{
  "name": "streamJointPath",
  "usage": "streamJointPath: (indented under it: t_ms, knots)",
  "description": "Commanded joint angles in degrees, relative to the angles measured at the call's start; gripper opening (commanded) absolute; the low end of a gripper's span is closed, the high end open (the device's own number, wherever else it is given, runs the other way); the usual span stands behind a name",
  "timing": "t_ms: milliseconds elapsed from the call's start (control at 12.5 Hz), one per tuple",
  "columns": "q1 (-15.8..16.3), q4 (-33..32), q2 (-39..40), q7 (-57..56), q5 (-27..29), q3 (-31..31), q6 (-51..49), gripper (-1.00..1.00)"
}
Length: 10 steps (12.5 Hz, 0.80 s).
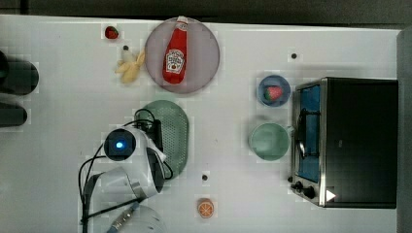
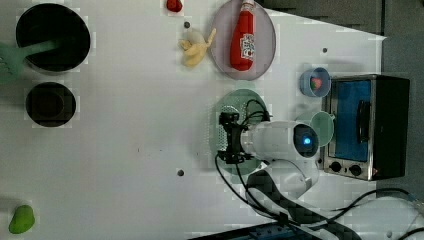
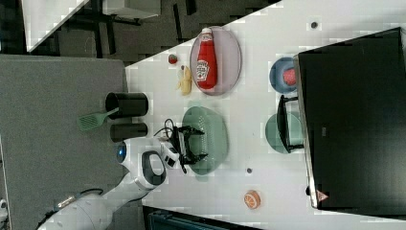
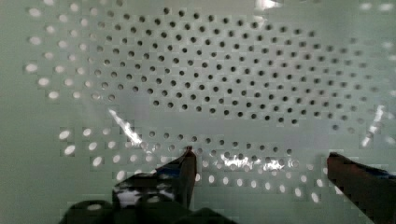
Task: Drag strainer right to left.
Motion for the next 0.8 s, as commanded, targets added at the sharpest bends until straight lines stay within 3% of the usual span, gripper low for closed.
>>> streamJointPath:
  t_ms: [80,800]
  knots:
    - [2.73,3.62,1.09,3.57,1.96,-0.54,-2.25,1.0]
    - [11.48,13.25,5.35,8.88,8.6,-0.54,-5.92,1.0]
